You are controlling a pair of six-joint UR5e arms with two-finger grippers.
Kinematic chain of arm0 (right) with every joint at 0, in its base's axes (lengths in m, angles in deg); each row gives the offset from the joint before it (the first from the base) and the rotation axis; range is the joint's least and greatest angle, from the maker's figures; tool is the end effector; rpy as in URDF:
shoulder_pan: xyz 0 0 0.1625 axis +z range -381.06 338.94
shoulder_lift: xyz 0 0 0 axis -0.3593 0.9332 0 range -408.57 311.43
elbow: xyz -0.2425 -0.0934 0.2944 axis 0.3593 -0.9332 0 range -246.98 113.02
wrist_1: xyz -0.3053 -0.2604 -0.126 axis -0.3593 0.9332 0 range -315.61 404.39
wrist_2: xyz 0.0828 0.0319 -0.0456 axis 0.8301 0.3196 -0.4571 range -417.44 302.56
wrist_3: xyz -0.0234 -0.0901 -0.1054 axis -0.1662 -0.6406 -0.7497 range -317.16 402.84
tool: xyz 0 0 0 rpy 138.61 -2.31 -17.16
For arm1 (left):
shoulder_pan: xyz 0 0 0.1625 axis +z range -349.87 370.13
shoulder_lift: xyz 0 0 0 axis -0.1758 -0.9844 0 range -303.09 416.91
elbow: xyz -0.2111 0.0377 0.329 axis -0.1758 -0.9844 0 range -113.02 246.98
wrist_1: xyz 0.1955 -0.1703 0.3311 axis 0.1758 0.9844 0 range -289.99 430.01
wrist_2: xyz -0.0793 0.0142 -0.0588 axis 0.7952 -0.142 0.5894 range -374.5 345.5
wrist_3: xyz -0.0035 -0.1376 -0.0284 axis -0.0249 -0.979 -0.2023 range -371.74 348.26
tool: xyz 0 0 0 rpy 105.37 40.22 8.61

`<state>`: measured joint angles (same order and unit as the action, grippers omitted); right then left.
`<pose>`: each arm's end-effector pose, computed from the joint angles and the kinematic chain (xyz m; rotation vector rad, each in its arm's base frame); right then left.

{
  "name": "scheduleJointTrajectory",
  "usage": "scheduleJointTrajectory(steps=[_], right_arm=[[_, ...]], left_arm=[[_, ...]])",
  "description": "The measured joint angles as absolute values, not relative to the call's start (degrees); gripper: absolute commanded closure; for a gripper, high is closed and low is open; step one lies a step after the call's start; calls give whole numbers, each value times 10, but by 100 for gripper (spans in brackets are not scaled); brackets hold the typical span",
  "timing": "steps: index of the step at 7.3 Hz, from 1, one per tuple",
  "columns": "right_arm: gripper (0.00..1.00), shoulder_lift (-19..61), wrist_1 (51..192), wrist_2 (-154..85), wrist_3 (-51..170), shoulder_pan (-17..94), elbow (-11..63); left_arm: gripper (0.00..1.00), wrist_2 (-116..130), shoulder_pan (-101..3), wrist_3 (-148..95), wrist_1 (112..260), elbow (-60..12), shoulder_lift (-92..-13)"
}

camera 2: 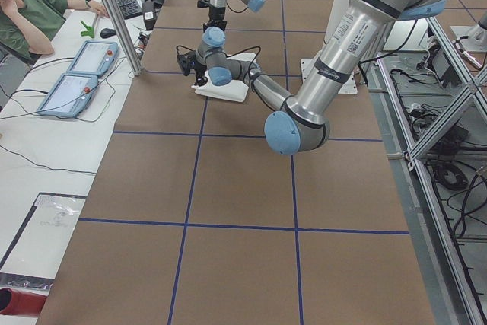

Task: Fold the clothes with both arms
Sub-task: 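Release the shirt and raise the left gripper away while the right gripper holds the fold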

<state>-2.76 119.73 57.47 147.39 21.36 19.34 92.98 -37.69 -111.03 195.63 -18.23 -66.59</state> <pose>-0.4953 -0.5529 0.1759 -0.1642 -1.0369 0.6950 0.4231 -0.6025 0.2666 0.1131 1.1680 -0.7123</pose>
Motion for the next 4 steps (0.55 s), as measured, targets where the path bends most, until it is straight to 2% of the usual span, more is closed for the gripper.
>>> scheduleJointTrajectory(steps=[4], right_arm=[[0, -33, 1201, 544, 1339, 190, 186]], left_arm=[[1, 1033, -460, -988, 1955, -205, -615]])
